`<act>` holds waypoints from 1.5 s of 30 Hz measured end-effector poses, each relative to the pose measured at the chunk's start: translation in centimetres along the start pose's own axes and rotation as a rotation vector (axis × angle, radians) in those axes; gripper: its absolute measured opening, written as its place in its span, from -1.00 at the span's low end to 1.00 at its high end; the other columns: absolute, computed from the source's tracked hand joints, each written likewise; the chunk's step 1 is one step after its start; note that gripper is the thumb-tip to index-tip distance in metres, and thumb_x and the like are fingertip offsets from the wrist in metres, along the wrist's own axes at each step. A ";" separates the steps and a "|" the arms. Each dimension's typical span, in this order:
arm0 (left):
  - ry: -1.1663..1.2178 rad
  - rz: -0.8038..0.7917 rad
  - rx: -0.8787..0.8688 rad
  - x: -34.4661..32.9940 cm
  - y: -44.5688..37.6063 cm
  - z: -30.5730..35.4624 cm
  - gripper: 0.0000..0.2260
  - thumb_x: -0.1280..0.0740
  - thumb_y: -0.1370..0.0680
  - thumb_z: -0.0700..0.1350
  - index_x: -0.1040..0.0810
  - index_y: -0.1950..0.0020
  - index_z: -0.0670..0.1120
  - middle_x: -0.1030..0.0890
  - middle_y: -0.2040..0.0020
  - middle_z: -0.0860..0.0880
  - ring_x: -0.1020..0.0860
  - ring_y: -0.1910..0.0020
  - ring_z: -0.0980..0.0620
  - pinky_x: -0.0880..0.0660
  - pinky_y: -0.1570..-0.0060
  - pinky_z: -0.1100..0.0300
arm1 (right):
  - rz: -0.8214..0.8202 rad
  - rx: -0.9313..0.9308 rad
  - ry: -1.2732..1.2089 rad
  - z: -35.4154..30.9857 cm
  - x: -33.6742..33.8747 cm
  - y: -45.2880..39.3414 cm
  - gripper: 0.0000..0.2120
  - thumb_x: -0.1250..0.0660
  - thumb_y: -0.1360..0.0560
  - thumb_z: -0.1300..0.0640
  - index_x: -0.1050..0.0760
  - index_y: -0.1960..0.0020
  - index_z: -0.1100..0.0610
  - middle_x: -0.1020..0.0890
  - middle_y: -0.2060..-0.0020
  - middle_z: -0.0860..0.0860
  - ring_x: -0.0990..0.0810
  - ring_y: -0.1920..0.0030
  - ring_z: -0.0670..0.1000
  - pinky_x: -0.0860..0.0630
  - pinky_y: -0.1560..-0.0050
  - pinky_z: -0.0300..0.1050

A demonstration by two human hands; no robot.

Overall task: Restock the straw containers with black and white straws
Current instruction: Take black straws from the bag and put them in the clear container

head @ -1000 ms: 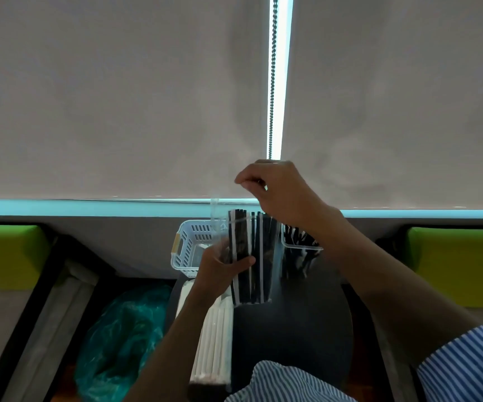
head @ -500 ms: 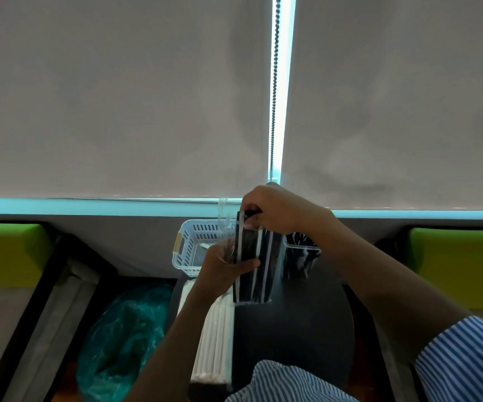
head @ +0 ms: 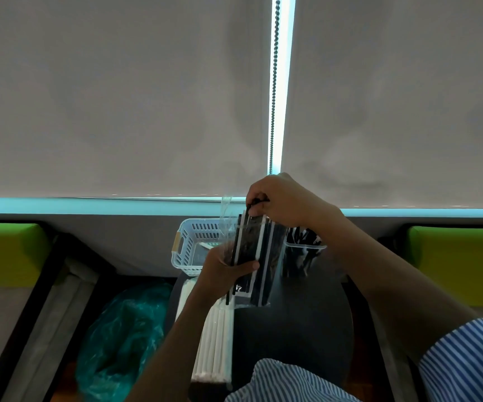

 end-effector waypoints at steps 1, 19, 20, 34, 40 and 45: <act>-0.008 -0.002 -0.001 0.0 0.0 -0.1 -0.79 -0.51 -0.46 -0.29 -0.66 -0.03 -0.05 -0.74 0.04 -0.03 -0.73 0.07 -0.02 -0.67 0.03 0.07 | 0.009 -0.005 -0.005 0.1 0.2 0.0 -0.94 -0.48 -0.50 0.21 -0.67 0.04 0.17 -0.64 0.26 -0.02 -0.60 0.25 -0.08 -0.44 0.23 -0.47; -0.116 -0.025 -0.004 -0.4 -0.5 -0.6 -0.90 -0.48 -0.50 -0.23 -0.60 0.04 -0.11 -0.68 0.17 -0.09 -0.69 0.17 -0.02 -0.66 0.06 0.05 | 0.088 -0.186 -0.240 2.7 0.3 0.3 -0.71 -0.48 -0.50 0.01 -0.54 -0.16 0.06 -0.67 0.02 -0.04 -0.64 0.01 -0.05 -0.54 -0.02 -0.17; -0.114 -0.021 -0.004 -0.4 -0.5 -0.6 -0.90 -0.48 -0.50 -0.24 -0.60 0.03 -0.12 -0.69 0.17 -0.10 -0.69 0.17 -0.04 -0.66 0.06 0.04 | 0.053 -0.196 -0.220 2.8 -0.1 0.3 -0.68 -0.47 -0.50 -0.03 -0.53 -0.17 0.07 -0.66 0.00 -0.03 -0.63 0.00 -0.04 -0.55 -0.04 -0.14; -0.102 -0.025 0.016 -0.9 -0.1 -0.4 -0.88 -0.49 -0.50 -0.25 -0.62 0.01 -0.15 -0.69 0.16 -0.14 -0.70 0.21 -0.05 -0.66 0.12 0.12 | 0.082 -0.202 -0.386 1.8 -1.5 0.7 -0.92 -0.35 -0.59 0.18 -0.61 0.01 0.17 -0.71 0.11 0.04 -0.69 0.04 0.03 -0.59 -0.06 -0.08; -0.111 -0.020 0.024 -0.9 -0.1 -0.8 -0.86 -0.49 -0.50 -0.23 -0.62 -0.02 -0.18 -0.70 0.18 -0.09 -0.68 0.24 0.01 -0.65 0.14 0.15 | 0.130 -0.248 -0.516 1.7 -1.0 1.1 -0.87 -0.20 -0.66 0.23 -0.51 -0.04 0.20 -0.74 0.15 0.03 -0.71 0.07 0.04 -0.59 0.08 0.01; -0.132 -0.023 0.029 -1.3 -0.1 -0.5 -0.87 -0.50 -0.49 -0.22 -0.62 0.00 -0.20 -0.69 0.22 -0.05 -0.67 0.26 0.08 -0.62 0.14 0.23 | 0.218 -0.248 -0.624 1.9 -0.6 1.2 -0.84 -0.11 -0.68 0.27 -0.46 -0.10 0.24 -0.74 0.14 0.07 -0.70 0.04 0.02 -0.56 -0.02 -0.03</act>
Point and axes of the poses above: each hand's wrist, its own y-axis away from the middle knuckle, its own x-axis out of the back of the hand, z = x × y, the point moved 7 cm from there along -y, towards the middle knuckle
